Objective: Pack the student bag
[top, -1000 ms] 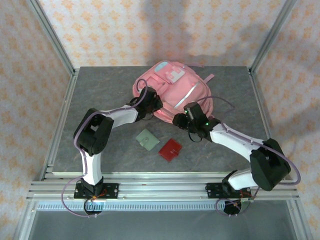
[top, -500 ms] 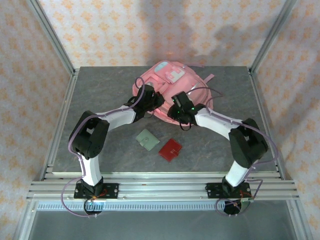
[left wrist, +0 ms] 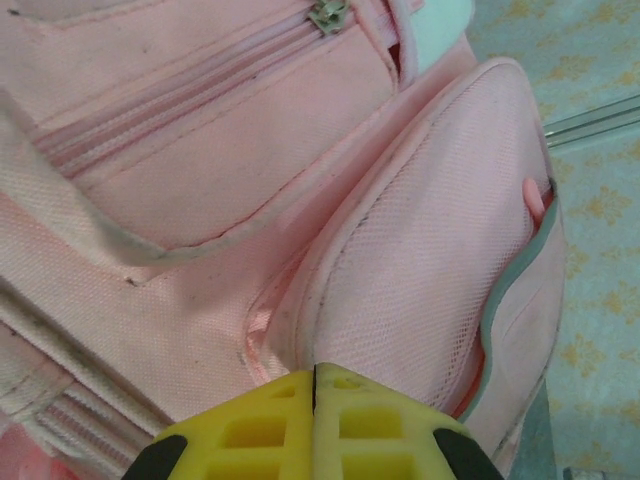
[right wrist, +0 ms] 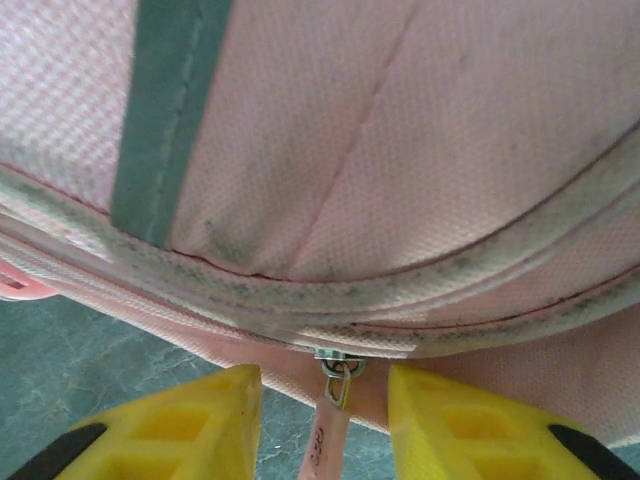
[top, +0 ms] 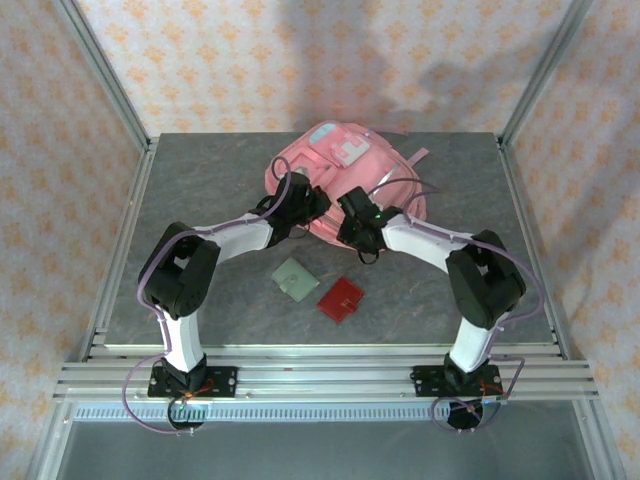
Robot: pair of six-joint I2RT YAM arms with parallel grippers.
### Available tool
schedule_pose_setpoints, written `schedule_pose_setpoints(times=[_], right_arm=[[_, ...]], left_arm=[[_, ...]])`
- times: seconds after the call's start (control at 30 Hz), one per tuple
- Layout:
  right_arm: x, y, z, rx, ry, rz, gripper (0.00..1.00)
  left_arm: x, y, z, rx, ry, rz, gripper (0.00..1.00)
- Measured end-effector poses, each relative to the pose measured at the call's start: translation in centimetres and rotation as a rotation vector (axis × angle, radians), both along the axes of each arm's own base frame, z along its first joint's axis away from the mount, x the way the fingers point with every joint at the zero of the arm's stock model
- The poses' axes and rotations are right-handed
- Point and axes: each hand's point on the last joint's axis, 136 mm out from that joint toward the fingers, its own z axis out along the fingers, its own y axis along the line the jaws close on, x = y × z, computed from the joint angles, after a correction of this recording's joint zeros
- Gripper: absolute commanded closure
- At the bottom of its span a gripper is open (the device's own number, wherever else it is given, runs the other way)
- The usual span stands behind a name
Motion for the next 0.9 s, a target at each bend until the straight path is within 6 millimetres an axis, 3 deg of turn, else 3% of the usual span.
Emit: schedule_pose_setpoints(times=[0.17, 0.3, 0.37, 0.47, 0.6, 0.77, 0.83, 0.9], right_arm=[[0.3, 0.3, -1.9, -0.038, 0.030, 0.000, 0.83], [0.5, 0.3, -2.4, -0.055, 0.033, -0.001, 0.96], [0.5, 0.2, -2.4, -0.058, 0.031, -0.003, 1.00], [0.5, 0.2, -2.4, -0.064, 0.026, 0.008, 1.00], [0.1, 0.2, -1.9, -0.043, -0.008, 0.038, 1.00], [-0.8, 0.5, 0.4, 0.013, -0.065, 0.104, 1.00], [-0.9, 0.6, 1.0, 0.021, -0.081, 0.127, 1.00], [-1.0, 0.6, 1.3, 0.019, -0.090, 0.139, 1.00]], left_arm=[[-0.2, 0.1, -0.5, -0.004, 0.007, 0.004, 1.00], [-0.6, 0.3, -1.1, 0.000, 0.018, 0.005, 0.99], [-0.9, 0.5, -1.8, 0.004, 0.034, 0.008, 0.74], [-1.7, 0.9, -3.0, 0.013, 0.057, 0.010, 0.47], [-2.7, 0.9, -3.9, 0.015, 0.075, 0.009, 0.30], [-3.1, -0.4, -3.7, 0.010, 0.062, -0.008, 0.28], [-2.9, -0.8, -3.7, 0.016, 0.057, -0.005, 0.35], [-2.6, -1.1, -3.9, 0.021, 0.056, -0.003, 0.52]])
